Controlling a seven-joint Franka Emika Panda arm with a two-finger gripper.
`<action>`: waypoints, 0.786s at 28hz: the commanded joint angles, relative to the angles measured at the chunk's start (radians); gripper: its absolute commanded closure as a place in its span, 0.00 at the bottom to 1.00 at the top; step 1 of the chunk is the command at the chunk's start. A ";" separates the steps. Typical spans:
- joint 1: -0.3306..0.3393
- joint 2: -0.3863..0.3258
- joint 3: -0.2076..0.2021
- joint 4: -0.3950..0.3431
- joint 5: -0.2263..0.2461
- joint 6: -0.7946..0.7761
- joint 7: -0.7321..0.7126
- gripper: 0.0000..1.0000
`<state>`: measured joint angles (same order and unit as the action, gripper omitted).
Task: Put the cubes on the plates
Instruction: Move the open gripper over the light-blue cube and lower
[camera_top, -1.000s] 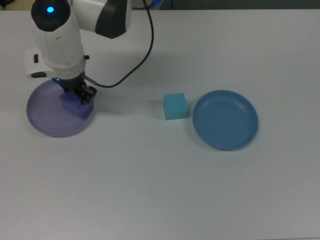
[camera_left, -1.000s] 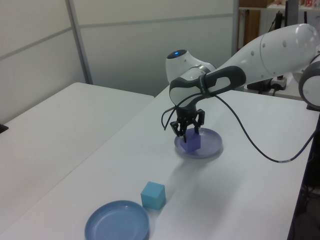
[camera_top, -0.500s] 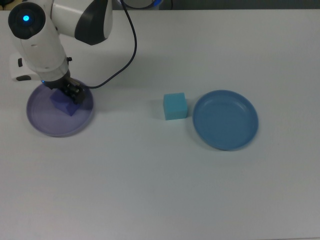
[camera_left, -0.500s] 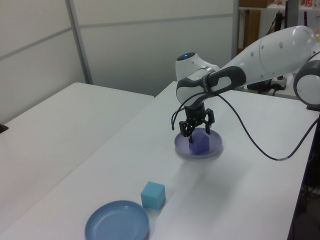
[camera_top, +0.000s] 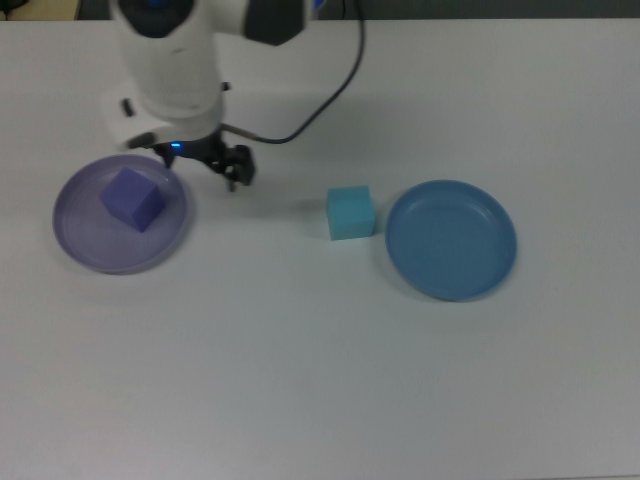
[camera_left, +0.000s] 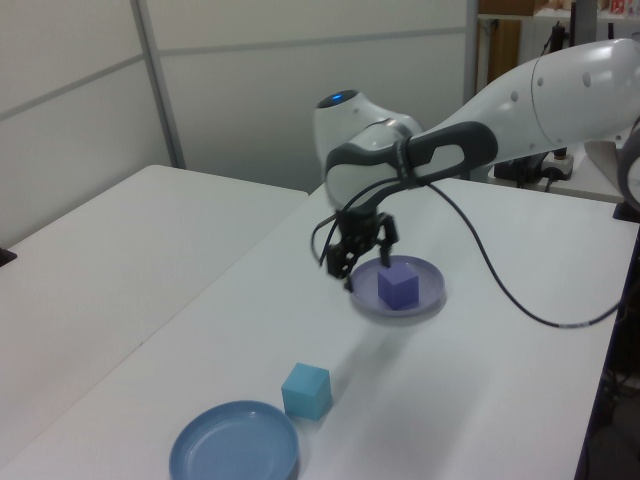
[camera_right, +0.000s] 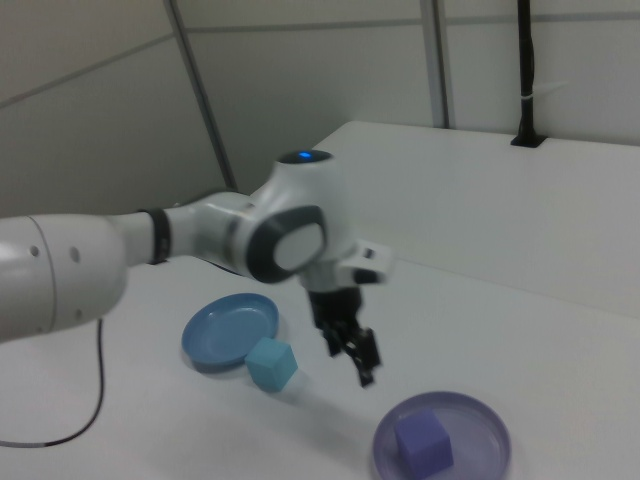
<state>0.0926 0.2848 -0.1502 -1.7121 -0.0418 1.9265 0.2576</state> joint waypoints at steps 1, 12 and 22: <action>0.137 -0.006 -0.011 -0.020 0.010 -0.018 0.034 0.00; 0.275 0.046 -0.006 -0.020 -0.016 0.009 0.042 0.00; 0.286 0.091 0.046 -0.018 -0.043 0.057 0.061 0.00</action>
<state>0.3729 0.3656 -0.1129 -1.7251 -0.0591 1.9521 0.2988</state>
